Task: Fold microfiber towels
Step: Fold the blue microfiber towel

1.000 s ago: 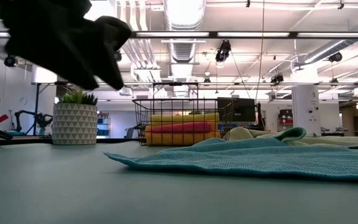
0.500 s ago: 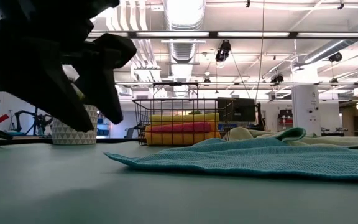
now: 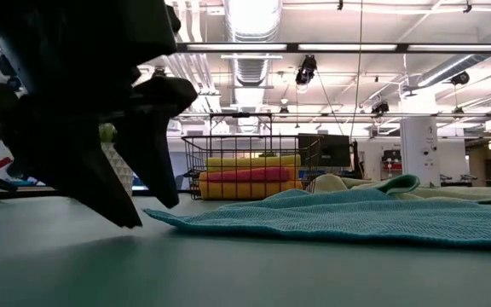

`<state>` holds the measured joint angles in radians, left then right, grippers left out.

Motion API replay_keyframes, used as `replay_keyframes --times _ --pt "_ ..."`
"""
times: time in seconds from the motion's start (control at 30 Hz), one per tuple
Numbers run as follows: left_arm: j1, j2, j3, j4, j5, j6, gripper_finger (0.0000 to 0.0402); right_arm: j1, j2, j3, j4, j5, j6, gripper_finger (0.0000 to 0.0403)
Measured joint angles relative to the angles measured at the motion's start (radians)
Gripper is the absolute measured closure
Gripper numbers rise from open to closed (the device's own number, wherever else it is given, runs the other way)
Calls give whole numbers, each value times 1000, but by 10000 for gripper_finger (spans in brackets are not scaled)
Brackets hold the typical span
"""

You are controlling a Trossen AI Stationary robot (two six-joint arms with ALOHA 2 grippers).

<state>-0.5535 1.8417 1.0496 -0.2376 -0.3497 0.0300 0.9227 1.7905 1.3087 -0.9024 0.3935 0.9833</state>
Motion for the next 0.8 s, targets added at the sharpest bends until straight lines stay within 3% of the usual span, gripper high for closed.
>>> replay_keyframes --times 0.23,0.8 --pt "19 6 -2 14 -101 12 237 -7 0 0 3 0 2 252" --pt "56 5 -4 55 -22 12 247 -16 0 -17 94 -9 -52 263"
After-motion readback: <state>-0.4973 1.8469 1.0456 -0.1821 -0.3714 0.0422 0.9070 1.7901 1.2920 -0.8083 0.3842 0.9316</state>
